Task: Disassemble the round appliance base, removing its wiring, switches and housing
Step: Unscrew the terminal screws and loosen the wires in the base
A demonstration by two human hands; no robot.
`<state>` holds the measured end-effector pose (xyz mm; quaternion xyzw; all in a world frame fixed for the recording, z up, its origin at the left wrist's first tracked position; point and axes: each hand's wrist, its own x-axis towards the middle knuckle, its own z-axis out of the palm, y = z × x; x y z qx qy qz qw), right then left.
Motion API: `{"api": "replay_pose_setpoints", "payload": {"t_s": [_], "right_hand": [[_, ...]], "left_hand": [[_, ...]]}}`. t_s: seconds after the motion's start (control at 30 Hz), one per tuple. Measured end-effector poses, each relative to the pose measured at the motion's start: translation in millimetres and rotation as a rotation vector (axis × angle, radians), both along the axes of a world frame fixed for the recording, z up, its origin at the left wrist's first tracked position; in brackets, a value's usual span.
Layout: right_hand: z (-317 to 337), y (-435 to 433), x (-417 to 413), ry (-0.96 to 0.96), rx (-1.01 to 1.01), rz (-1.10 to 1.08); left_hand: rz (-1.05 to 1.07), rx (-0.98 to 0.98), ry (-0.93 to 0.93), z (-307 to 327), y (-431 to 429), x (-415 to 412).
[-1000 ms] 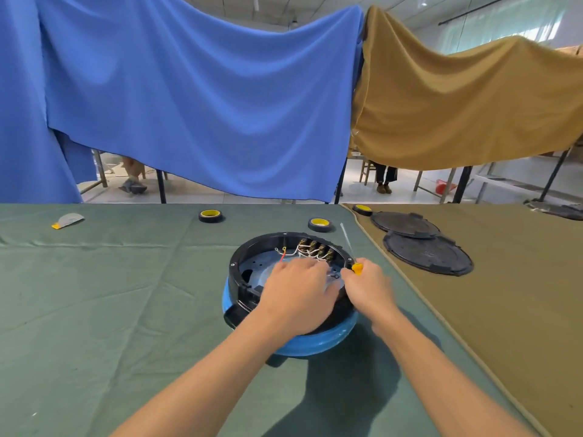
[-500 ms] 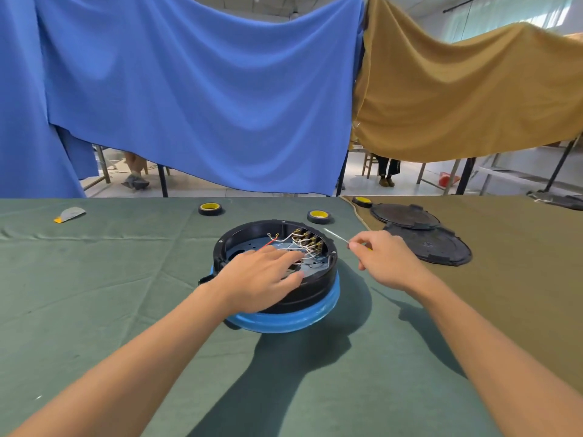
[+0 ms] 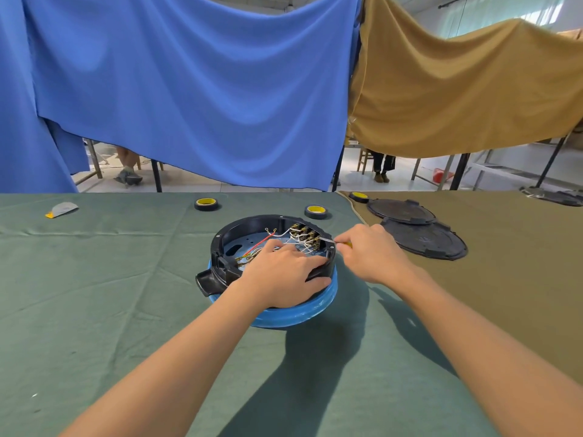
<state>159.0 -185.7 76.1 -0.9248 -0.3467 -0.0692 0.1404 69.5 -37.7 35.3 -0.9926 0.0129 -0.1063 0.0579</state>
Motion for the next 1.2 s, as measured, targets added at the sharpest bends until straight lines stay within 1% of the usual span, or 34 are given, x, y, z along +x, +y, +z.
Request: {"api": "replay_pose_setpoints", "payload": {"t_s": [0.07, 0.23, 0.37, 0.53, 0.63, 0.87, 0.97, 1.07, 1.13, 1.17, 1.2], "right_hand": [[0.5, 1.2, -0.4, -0.011, -0.014, -0.002], [3.8, 3.4, 0.4, -0.032, -0.045, -0.004], [10.9, 5.9, 4.1, -0.028, -0.085, 0.015], [30.8, 12.2, 17.7, 0.045, -0.115, 0.055], [43.6, 13.6, 33.2, 0.146, -0.134, 0.091], [57.0, 9.4, 71.6, 0.548, -0.085, 0.079], [55.9, 6.4, 80.2, 0.656, -0.062, 0.068], [56.2, 5.3, 82.7, 0.671, -0.049, 0.049], [54.2, 5.6, 78.8, 0.649, -0.031, 0.050], [52.2, 6.1, 74.5, 0.604, -0.024, 0.060], [49.7, 6.2, 67.4, 0.520, -0.031, 0.076]], "left_hand": [[0.013, -0.007, 0.014, -0.8, -0.6, -0.5], [0.027, -0.145, 0.074, 0.4, 0.9, -3.0], [0.040, -0.180, 0.101, 1.6, 2.3, -3.2], [0.043, -0.210, 0.137, 4.0, 3.9, -2.0], [0.032, -0.230, 0.143, 5.1, 4.8, -1.9], [0.026, -0.259, 0.153, 4.7, 6.4, -0.7], [0.020, -0.278, 0.163, 6.0, 6.9, -0.7], [0.017, -0.278, 0.164, 7.2, 6.4, -0.7], [0.026, -0.272, 0.161, 7.0, 6.1, -1.2], [0.033, -0.268, 0.157, 6.6, 5.8, -1.6], [0.040, -0.262, 0.152, 6.1, 5.6, -1.8]]}}
